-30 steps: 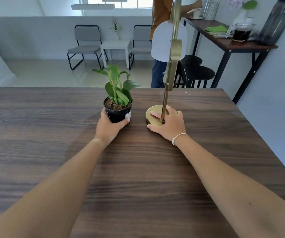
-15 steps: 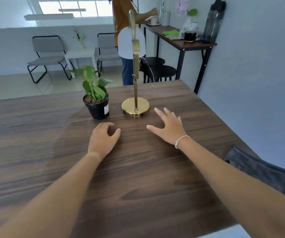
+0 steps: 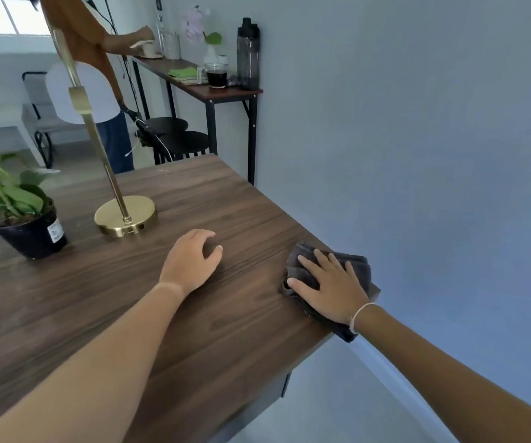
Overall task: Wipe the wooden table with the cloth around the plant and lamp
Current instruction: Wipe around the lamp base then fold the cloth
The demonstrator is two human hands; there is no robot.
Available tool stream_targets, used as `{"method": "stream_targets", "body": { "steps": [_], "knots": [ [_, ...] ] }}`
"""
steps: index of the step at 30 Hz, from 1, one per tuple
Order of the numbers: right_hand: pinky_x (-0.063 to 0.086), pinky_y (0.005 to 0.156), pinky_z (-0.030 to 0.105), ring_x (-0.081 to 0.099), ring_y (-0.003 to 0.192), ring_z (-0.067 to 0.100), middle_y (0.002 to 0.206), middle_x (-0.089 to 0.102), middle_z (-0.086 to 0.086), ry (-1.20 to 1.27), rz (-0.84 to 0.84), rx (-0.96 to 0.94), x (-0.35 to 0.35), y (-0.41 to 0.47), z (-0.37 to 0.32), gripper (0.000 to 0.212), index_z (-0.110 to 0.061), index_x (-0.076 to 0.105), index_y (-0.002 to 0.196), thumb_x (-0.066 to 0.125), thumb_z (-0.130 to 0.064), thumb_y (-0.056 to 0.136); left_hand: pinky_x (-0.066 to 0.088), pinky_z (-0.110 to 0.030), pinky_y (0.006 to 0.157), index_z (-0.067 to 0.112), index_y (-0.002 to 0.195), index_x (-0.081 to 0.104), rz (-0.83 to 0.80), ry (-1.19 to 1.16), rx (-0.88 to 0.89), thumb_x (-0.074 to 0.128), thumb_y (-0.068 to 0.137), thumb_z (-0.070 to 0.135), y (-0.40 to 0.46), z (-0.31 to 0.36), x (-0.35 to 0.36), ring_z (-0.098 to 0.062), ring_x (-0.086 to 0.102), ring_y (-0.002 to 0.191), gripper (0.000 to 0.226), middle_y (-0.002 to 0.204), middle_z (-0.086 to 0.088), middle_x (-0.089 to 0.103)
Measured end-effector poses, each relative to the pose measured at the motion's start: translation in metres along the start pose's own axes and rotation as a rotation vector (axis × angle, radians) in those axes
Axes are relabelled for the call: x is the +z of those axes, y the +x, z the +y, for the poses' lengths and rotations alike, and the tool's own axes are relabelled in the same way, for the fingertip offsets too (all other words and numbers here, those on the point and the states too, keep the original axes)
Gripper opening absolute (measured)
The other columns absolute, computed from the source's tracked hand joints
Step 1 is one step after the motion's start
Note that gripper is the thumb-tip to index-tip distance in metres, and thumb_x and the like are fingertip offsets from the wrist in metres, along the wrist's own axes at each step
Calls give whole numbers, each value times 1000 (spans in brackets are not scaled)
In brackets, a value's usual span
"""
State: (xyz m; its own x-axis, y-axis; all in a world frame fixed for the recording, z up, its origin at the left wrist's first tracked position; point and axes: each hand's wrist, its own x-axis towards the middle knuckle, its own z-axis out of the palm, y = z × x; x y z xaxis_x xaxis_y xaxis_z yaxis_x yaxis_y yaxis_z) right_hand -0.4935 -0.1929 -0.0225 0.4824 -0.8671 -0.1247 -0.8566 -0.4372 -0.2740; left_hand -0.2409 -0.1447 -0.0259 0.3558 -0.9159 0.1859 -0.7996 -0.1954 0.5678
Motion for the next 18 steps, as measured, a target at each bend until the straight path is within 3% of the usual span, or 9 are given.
{"method": "stream_targets", "body": {
  "steps": [6,18],
  "knots": [
    [-5,117,45,0,147,24,161,2,-3,-73,27,-77,10,43,1,72,-36,14,148,18,-72,85,33,-34,106,14,127,51,16,74,-37,50,90,33,24,-7,1,-21,42,130,42,137,-4,51],
    [-1,118,47,1,147,27,161,4,-1,-82,-39,-331,9,211,-64,73,-32,16,149,18,-70,87,22,-33,116,21,138,43,62,263,-313,47,90,39,16,-57,-28,-19,29,140,51,150,-2,36]
  ]
}}
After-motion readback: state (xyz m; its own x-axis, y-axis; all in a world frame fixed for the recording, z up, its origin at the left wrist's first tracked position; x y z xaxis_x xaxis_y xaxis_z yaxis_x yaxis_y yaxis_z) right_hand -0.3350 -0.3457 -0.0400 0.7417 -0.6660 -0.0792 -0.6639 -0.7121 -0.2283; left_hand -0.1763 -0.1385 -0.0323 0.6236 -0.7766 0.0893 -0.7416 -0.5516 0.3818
